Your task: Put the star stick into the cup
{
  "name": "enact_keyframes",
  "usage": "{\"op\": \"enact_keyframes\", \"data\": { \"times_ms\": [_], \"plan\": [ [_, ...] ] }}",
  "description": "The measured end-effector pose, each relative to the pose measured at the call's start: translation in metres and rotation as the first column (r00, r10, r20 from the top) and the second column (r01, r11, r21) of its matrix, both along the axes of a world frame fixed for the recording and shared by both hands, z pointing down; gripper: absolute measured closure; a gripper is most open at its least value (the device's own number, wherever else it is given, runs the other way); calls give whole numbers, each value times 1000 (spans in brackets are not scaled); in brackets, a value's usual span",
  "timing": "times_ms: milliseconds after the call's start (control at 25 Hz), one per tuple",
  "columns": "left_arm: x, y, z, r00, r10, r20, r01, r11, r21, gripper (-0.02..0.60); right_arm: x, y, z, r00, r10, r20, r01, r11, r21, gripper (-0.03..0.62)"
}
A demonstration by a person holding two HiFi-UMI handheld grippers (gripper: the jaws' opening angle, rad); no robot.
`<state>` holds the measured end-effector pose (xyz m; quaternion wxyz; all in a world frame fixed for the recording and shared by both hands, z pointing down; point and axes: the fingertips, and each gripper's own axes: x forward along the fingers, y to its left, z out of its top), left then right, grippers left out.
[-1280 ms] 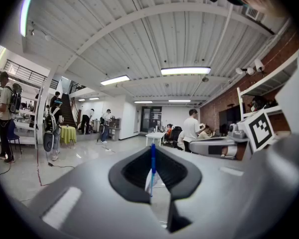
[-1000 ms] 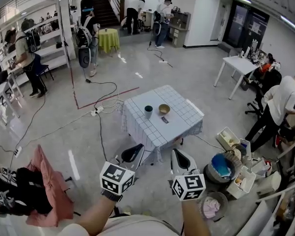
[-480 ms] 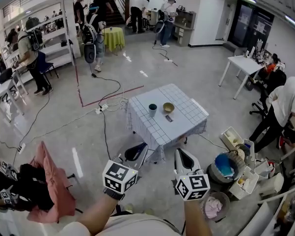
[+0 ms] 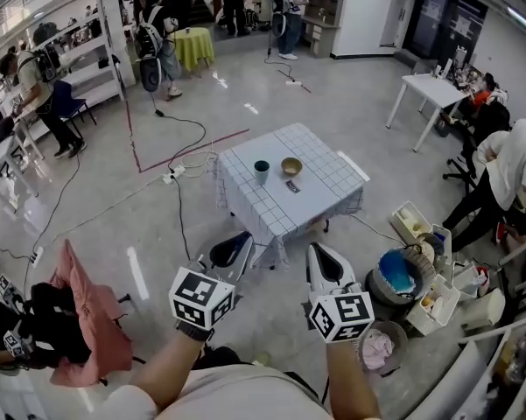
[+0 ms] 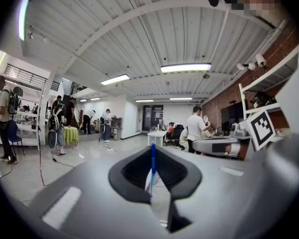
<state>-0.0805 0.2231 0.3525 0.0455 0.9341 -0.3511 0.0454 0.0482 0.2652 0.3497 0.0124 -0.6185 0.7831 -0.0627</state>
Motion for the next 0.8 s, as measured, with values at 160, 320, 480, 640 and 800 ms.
{"op": "enact_keyframes", "data": {
  "times_ms": [160, 320, 480, 640, 800],
  "plan": [
    [9, -7, 3, 1000, -4, 11, 4, 1000, 0, 560, 12, -6, 4, 1000, 6, 11, -6, 1000, -6, 583],
    [11, -23, 8, 1000, -13, 22, 13, 1000, -1, 560, 19, -19, 11, 1000, 7, 16, -6, 1000, -12, 583],
    [11, -47, 17, 1000, -22, 17, 23, 1000, -20, 560, 21, -40, 18, 1000, 6, 17, -5, 1000, -30, 583],
    [15, -81, 27, 1000, -21, 14, 22, 999, -37, 560, 23, -72, 24, 1000, 7, 15, -6, 999, -40, 583],
    [18, -126, 39, 1000, -17, 19, 18, 998, -54, 560, 25, -116, 32, 1000, 12, 18, -11, 998, -59, 583]
  ]
}}
